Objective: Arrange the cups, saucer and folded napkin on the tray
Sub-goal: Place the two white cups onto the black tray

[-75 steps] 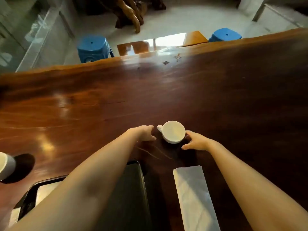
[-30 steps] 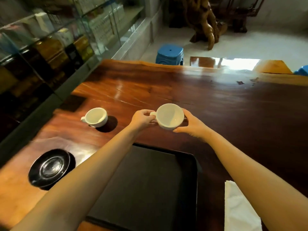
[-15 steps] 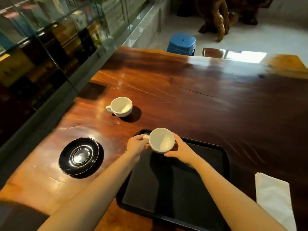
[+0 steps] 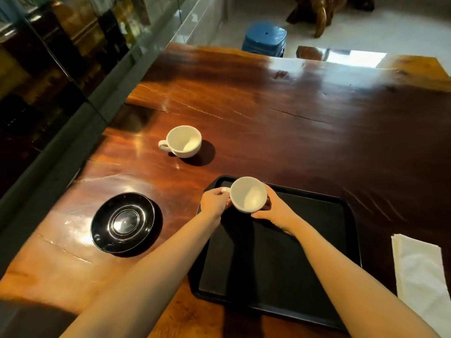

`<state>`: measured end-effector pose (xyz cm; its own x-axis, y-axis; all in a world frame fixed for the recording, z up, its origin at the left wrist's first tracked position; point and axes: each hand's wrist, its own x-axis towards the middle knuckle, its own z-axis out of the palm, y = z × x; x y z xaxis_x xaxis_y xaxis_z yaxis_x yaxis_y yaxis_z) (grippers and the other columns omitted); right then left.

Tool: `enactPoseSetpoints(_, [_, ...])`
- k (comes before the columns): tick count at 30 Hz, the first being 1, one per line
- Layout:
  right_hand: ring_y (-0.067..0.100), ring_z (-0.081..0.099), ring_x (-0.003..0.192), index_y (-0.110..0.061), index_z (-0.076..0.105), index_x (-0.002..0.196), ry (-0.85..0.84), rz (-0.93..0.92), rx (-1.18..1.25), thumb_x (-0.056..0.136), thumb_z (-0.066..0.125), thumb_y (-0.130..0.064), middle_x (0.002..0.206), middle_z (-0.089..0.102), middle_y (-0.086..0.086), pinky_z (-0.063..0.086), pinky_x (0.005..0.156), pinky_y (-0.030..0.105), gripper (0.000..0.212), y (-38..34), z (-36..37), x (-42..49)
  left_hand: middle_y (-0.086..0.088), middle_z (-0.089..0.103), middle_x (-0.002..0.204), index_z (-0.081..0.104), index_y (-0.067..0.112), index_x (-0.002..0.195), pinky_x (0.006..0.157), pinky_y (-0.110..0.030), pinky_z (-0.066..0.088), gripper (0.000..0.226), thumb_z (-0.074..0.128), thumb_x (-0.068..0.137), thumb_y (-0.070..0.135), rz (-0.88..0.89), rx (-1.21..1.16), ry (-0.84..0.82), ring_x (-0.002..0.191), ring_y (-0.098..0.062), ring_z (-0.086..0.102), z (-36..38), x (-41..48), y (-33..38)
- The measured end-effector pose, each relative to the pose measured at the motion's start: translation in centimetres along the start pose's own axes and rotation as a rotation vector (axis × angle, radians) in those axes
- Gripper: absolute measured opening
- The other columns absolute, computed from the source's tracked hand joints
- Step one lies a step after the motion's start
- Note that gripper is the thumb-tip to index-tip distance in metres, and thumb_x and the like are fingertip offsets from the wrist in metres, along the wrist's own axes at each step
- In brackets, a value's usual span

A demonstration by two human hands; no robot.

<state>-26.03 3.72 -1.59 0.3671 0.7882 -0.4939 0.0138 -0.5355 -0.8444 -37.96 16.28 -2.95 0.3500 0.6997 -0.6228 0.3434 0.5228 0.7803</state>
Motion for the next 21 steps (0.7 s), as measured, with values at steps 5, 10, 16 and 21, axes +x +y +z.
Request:
enactPoseSetpoints(5, [0.019, 0.035, 0.132, -0.026, 0.024, 0.142, 0.008, 0.012, -0.028, 0.074, 0.072, 0.003, 0.146, 0.035, 0.002, 0.033, 0.106, 0.038, 0.088, 0.1, 0.2, 0.1, -0.004, 0.066, 0.076, 0.070, 0.001, 0.089, 0.066, -0.023, 0.056, 0.020, 0.051, 0.087, -0.005, -0.062, -0.049, -0.017, 0.068, -0.014, 0.061, 0.0, 0.4, 0.1])
enactPoseSetpoints(10, [0.015, 0.035, 0.127, -0.026, 0.023, 0.142, -0.011, 0.020, -0.094, 0.075, 0.072, 0.001, 0.145, 0.034, 0.002, 0.034, 0.101, 0.032, 0.087, -0.3, 0.3, 0.5, -0.007, 0.066, 0.078, 0.071, 0.005, 0.077, 0.082, -0.036, 0.057, 0.017, 0.057, 0.082, -0.005, -0.084, -0.051, -0.009, 0.078, -0.023, 0.065, -0.6, 0.9, -0.1])
enactPoseSetpoints(16, [0.028, 0.030, 0.138, -0.018, 0.010, 0.148, -0.072, 0.124, -0.243, 0.074, 0.074, -0.001, 0.152, 0.024, 0.007, 0.031, 0.109, 0.042, 0.099, -1.9, -1.3, 0.9, -0.009, 0.054, 0.080, 0.053, 0.014, 0.081, 0.065, -0.031, 0.049, 0.014, 0.048, 0.087, 0.002, -0.089, 0.284, -0.109, 0.075, -0.024, 0.054, -2.5, 0.8, 2.8])
enactPoseSetpoints(21, [0.026, 0.023, 0.142, -0.023, 0.008, 0.149, -0.234, 0.306, -0.498, 0.078, 0.073, -0.007, 0.158, 0.015, 0.004, 0.025, 0.115, 0.046, 0.098, -6.4, -4.4, 1.9, -0.011, 0.063, 0.090, 0.063, 0.011, 0.099, 0.065, -0.034, 0.049, 0.021, 0.046, 0.087, 0.012, 0.157, 0.864, -0.197, 0.077, -0.025, 0.057, -7.2, 0.7, 8.2])
